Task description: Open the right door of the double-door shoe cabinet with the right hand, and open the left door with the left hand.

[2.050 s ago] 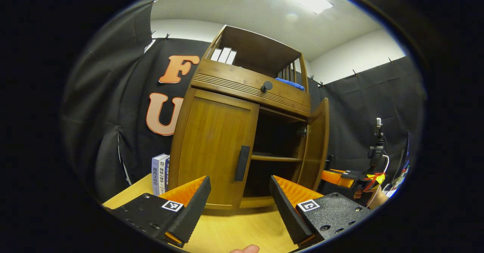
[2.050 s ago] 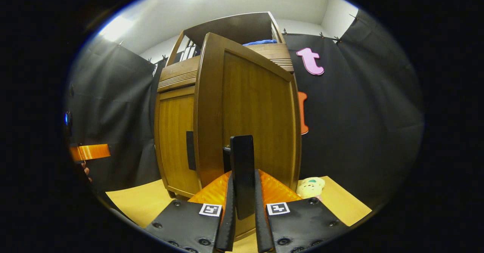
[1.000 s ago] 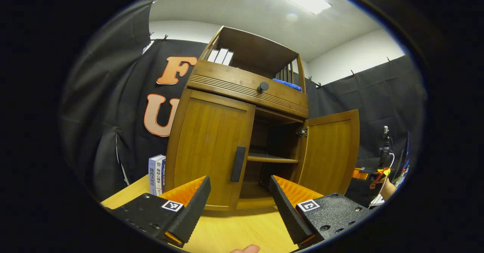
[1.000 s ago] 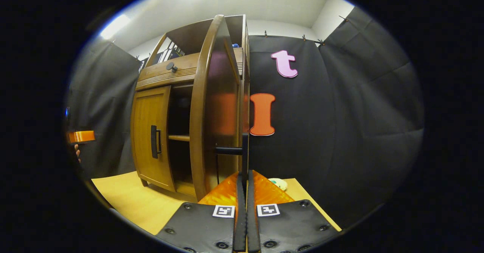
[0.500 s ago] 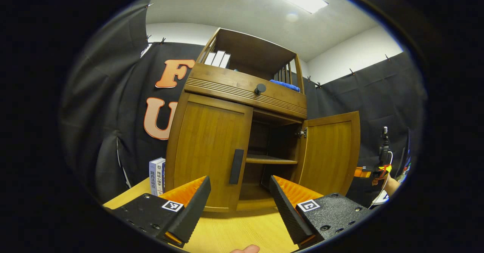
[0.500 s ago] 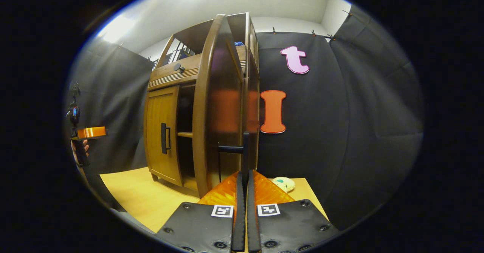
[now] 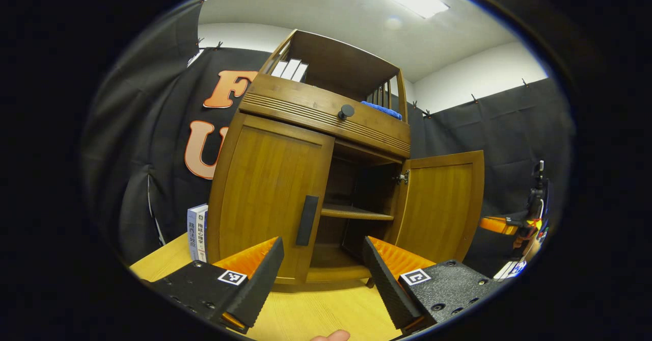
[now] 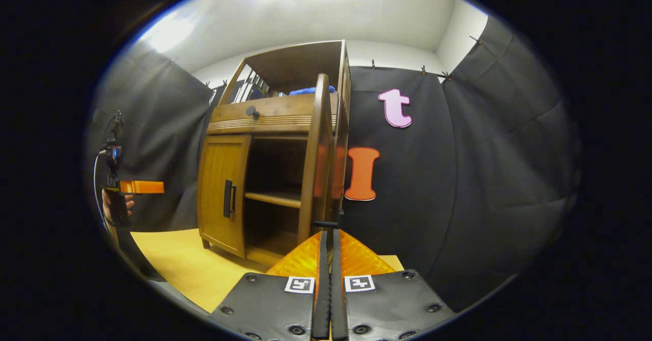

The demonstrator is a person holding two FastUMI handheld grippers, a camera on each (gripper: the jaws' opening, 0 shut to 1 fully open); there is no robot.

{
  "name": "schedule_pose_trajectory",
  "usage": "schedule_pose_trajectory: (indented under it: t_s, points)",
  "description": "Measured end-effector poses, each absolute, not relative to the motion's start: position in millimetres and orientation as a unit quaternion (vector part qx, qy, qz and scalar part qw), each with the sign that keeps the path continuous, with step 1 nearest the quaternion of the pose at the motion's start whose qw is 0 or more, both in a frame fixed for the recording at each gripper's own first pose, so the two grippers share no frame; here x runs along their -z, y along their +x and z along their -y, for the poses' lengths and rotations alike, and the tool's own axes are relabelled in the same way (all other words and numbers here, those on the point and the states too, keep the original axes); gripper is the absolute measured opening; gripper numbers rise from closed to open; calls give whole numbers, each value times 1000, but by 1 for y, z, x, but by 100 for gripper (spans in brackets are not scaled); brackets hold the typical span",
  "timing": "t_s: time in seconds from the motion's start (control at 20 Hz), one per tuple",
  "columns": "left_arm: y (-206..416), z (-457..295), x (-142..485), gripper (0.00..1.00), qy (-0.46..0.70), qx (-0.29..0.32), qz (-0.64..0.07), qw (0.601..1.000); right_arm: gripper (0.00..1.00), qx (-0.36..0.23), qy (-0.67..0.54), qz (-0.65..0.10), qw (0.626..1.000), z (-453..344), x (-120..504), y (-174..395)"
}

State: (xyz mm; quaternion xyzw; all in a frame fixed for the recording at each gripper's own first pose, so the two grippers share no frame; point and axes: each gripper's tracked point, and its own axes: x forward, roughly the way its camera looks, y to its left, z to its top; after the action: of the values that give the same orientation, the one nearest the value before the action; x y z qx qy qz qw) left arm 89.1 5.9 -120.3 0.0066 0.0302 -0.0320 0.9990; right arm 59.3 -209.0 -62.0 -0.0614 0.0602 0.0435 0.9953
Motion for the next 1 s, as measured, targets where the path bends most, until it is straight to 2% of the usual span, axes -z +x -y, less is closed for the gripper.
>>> schedule_pose_trajectory:
  t_s: [0.15, 0.2, 0.25, 0.35, 0.4, 0.45, 0.5, 0.55, 0.6, 0.7, 0.85, 0.9, 1.0]
  points:
    - [99, -7, 120, 92, 9, 21, -27, 999, 8, -53, -70, -57, 995, 184, 51, 41]
    - [105, -8, 120, 94, 10, 18, -26, 999, 8, -47, -64, -62, 995, 178, 53, 38]
    - [111, -9, 122, 94, 11, 14, -27, 999, 3, -36, -53, -69, 995, 173, 57, 34]
    - [126, -9, 126, 95, 14, 9, -33, 999, 3, -32, -32, -79, 996, 154, 62, 26]
    - [134, -10, 129, 95, 18, 7, -36, 999, 8, -32, -28, -78, 996, 146, 61, 25]
    - [144, -11, 132, 92, 22, 3, -38, 999, 8, -29, -26, -75, 996, 141, 61, 22]
    - [154, -11, 135, 95, 25, 2, -41, 999, 13, -27, -19, -69, 997, 136, 57, 21]
    - [164, -12, 140, 92, 29, 2, -48, 998, 17, -17, -15, -62, 998, 138, 54, 21]
    - [175, -13, 146, 95, 33, 1, -54, 998, 30, -10, -13, -58, 998, 138, 51, 21]
    - [195, -20, 155, 94, 36, -7, -64, 997, 58, -17, -15, -51, 998, 133, 47, 18]
    - [219, -26, 170, 95, 37, -19, -77, 996, 99, 4, -16, -44, 999, 143, 43, 14]
    - [228, -28, 174, 95, 37, -22, -80, 996, 93, 11, -13, -47, 999, 144, 44, 11]
    - [245, -31, 180, 92, 39, -30, -84, 995, 93, 13, -13, -53, 998, 142, 46, 3]
